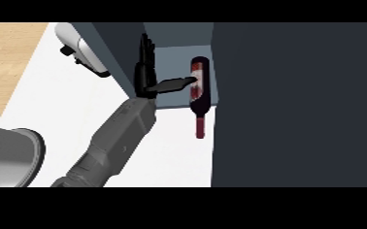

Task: Pick up the wine, place it into the cabinet and close the cabinet

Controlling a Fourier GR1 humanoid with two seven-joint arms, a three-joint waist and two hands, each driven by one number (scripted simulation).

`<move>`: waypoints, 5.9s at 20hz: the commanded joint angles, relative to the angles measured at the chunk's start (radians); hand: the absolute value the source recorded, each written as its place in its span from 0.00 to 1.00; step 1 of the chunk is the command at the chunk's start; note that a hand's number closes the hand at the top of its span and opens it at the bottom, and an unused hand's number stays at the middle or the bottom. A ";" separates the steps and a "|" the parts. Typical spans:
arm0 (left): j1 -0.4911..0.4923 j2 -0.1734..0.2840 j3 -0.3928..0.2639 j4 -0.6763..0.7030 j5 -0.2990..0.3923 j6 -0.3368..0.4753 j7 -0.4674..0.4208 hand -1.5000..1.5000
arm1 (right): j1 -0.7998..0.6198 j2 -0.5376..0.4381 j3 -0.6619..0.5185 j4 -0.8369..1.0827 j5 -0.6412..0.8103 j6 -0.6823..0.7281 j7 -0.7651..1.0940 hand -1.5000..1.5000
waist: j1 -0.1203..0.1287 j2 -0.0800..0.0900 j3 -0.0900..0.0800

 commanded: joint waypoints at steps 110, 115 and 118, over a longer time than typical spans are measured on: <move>1.268 0.733 0.042 -1.736 0.160 -0.098 0.281 0.00 | -0.873 0.109 0.647 0.517 0.095 -0.685 0.108 1.00 | 0.101 0.004 -0.003; 1.303 0.735 0.064 -1.760 0.140 -0.093 0.300 0.00 | -1.000 0.110 0.566 0.738 0.093 -0.619 0.030 1.00 | 0.096 0.003 -0.001; 1.285 0.705 0.055 -1.730 0.140 -0.118 0.298 0.00 | -0.997 0.090 0.527 0.810 0.120 -0.535 -0.047 1.00 | 0.080 0.004 0.000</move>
